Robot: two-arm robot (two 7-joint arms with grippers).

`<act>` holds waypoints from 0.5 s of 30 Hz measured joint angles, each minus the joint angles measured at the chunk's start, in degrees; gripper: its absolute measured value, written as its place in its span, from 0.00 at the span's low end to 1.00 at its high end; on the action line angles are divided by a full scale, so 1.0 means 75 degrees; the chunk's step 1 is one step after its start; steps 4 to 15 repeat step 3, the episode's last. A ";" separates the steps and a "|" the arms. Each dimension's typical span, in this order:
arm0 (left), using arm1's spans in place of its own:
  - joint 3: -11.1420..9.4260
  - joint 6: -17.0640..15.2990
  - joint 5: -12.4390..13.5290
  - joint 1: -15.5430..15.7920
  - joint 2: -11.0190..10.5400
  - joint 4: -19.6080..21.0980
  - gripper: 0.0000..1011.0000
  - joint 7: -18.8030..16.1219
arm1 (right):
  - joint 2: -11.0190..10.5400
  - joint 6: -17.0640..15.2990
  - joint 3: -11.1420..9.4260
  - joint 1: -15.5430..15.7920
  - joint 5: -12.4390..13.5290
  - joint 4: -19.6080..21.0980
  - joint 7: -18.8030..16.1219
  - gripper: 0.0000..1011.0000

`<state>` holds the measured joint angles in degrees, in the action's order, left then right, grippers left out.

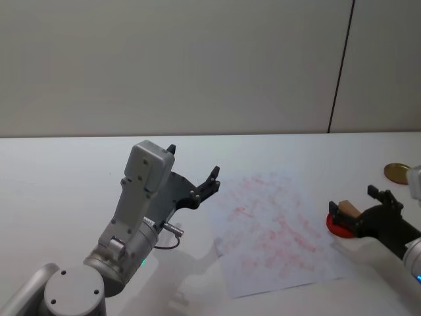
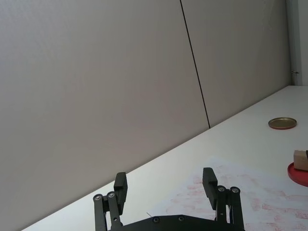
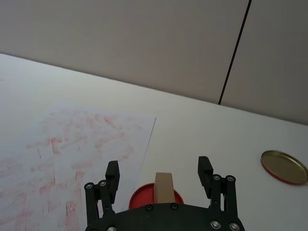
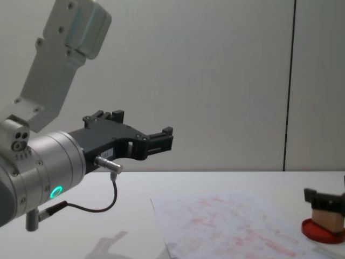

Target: Use the one hand to pick up the stamp and affix it onto the A4 paper.

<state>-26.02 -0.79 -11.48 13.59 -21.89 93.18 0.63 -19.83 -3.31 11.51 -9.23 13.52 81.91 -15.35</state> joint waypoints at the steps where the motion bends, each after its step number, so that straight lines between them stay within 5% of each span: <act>1: 0.0000 0.0000 0.0000 0.0000 0.0000 0.0000 0.98 0.0000 | -0.0004 0.0017 -0.0002 0.0012 -0.0002 0.0036 0.0013 0.99; 15: 0.0000 0.0000 0.0000 0.0000 0.0000 0.0000 0.98 0.0000 | -0.0017 0.0065 -0.0008 0.0043 -0.0010 0.0140 0.0051 0.99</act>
